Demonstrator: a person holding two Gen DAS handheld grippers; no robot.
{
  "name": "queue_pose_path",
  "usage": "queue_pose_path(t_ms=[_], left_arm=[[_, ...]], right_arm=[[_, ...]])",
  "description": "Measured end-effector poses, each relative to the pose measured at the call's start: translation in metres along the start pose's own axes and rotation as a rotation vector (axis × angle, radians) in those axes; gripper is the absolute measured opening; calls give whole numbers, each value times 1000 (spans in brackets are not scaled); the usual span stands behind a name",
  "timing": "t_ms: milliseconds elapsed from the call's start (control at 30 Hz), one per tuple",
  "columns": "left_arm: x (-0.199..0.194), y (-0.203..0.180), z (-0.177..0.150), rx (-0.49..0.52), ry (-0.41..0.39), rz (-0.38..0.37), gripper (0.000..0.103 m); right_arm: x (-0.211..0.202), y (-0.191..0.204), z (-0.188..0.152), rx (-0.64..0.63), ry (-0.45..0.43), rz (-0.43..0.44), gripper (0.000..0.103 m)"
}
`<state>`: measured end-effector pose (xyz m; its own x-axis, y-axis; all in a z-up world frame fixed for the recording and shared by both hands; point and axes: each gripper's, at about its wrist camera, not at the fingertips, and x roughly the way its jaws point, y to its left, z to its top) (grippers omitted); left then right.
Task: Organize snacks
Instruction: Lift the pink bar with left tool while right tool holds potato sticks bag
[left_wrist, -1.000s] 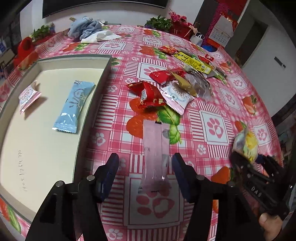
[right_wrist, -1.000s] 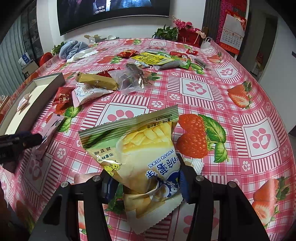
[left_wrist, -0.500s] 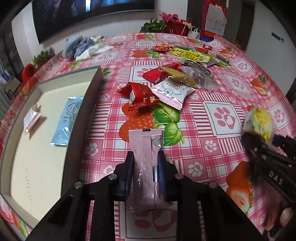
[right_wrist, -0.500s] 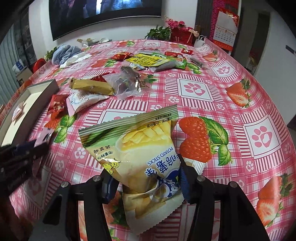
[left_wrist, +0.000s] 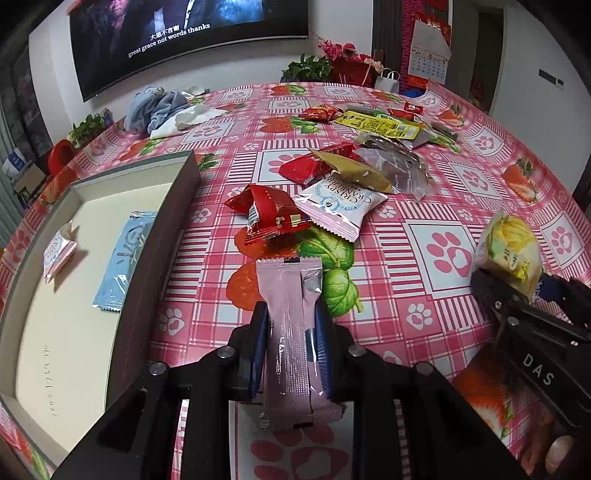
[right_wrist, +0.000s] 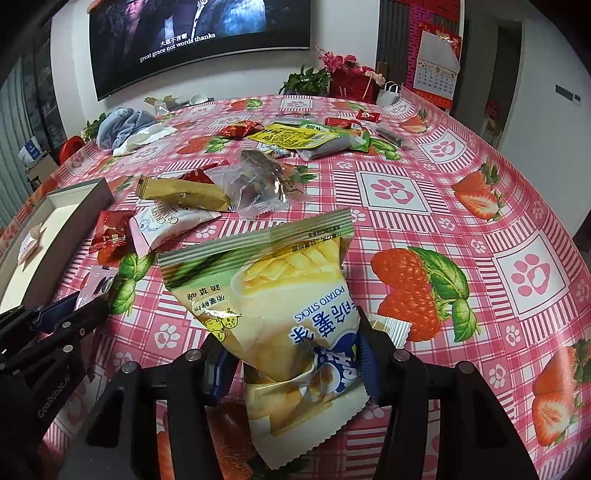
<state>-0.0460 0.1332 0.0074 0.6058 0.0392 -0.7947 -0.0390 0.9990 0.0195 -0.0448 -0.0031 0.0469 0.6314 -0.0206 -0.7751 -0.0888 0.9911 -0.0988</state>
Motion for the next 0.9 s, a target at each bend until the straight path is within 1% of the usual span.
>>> queue_pose_path(t_ms=[567, 767, 900], left_arm=[[-1, 0, -2, -5, -3, -8, 27], [-2, 1, -2, -5, -3, -13, 27], [-2, 1, -2, -8, -2, -26, 26]], right_arm=[[0, 2, 0, -15, 3, -9, 57], [2, 8, 0, -43, 10, -35, 57], [2, 7, 0, -45, 10, -37, 57]])
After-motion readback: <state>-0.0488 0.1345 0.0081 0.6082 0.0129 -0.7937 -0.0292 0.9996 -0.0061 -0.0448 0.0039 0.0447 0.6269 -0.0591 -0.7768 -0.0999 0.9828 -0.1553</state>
